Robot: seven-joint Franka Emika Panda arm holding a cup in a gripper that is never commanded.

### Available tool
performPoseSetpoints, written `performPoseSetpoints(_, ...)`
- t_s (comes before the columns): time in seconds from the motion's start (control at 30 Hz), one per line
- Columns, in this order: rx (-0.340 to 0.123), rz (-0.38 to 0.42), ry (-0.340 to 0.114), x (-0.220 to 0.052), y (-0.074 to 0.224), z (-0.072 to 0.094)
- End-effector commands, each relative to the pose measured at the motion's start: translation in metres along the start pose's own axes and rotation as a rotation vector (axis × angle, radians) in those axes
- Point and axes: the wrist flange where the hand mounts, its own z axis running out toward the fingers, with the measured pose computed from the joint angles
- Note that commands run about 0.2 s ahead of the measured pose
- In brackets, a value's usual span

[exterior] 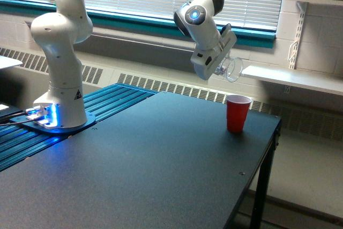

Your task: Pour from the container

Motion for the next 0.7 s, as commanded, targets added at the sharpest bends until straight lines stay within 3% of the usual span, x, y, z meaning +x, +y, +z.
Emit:
performPoseSetpoints(0.03,0.077,0.046,-0.005,0.020,-0.009,-0.024)
performPoseSetpoints(0.37,0.084,0.125,-0.052,0.033,0.006,-0.018)
performPoseSetpoints(0.7,0.038,0.105,-0.049,0.021,0.019,0.006)
